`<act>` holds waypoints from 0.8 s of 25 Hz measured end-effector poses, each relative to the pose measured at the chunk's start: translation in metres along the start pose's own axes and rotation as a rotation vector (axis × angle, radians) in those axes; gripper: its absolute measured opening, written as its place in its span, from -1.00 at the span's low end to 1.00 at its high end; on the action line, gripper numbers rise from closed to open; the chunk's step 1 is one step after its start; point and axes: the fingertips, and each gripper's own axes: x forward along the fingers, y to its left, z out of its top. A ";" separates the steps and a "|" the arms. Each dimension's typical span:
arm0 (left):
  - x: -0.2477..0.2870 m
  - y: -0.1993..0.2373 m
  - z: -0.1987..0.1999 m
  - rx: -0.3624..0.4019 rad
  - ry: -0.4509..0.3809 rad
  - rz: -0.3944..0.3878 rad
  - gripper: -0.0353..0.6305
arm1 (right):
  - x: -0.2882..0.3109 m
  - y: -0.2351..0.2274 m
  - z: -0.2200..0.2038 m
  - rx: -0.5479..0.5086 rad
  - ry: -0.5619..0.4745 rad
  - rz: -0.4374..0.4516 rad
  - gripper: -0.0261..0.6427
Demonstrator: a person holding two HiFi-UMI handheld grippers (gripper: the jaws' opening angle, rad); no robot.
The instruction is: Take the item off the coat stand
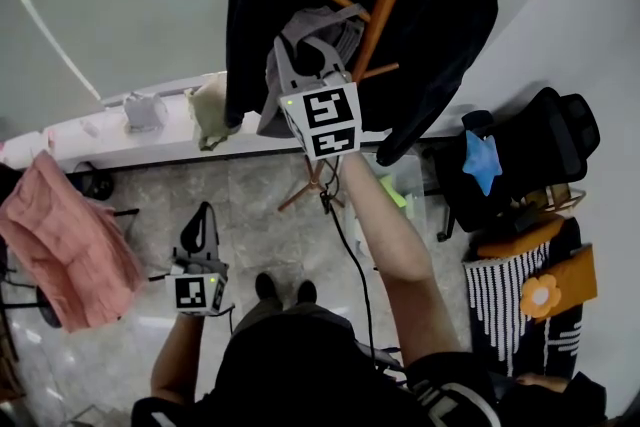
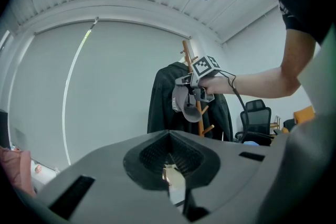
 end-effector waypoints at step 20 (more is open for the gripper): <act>-0.004 0.002 0.003 -0.033 -0.014 0.022 -0.82 | 0.048 -0.002 0.065 0.015 -0.104 0.060 -0.83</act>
